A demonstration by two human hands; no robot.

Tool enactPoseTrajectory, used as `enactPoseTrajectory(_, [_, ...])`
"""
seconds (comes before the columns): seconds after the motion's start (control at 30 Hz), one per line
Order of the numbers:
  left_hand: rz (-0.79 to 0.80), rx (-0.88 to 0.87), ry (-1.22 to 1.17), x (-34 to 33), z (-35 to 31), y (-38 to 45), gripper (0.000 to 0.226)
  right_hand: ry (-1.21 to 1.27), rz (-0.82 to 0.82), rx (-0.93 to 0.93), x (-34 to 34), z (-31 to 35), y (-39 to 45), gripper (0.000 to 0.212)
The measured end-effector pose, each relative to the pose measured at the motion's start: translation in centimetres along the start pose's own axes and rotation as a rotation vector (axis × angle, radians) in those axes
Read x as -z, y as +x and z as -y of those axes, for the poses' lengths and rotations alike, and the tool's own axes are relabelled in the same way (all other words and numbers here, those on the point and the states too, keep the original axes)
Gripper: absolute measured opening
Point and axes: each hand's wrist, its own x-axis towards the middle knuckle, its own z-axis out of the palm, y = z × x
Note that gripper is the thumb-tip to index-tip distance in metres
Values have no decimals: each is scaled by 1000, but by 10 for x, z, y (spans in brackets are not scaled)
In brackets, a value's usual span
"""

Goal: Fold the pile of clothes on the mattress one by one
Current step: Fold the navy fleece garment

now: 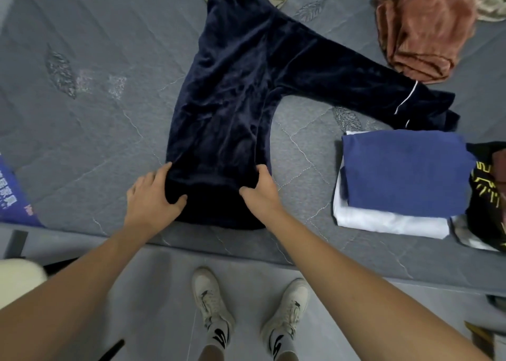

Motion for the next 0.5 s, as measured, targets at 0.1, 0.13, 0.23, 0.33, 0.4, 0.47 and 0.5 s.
enactPoseTrajectory(0.1, [63,-98,-78,5,-4,-4,64,-59,-160,68,16,-7,-7,32])
enactPoseTrajectory(0.13, [81,-101,-90,4,-5,-6,60,-181,-194,71,21,-13,-7,33])
enactPoseTrajectory(0.23, [112,29,-207,-2,-6,-8,65,-816,-199,74,28,-37,-6,63])
enactPoseTrajectory(0.33, [72,219,-370,-12,-7,-8,76,-1093,-276,183,24,-49,-6,90])
enactPoseTrajectory(0.4, [66,320,-439,-15,-7,-6,82,-1120,-279,259,17,-49,-8,107])
enactPoseTrajectory(0.47, [112,414,-573,-18,-8,-5,72,-1166,-186,337,9,-48,-10,121])
enactPoseTrajectory(0.5, [138,441,-654,-19,-8,-6,62,-1119,-133,352,6,-45,-10,123])
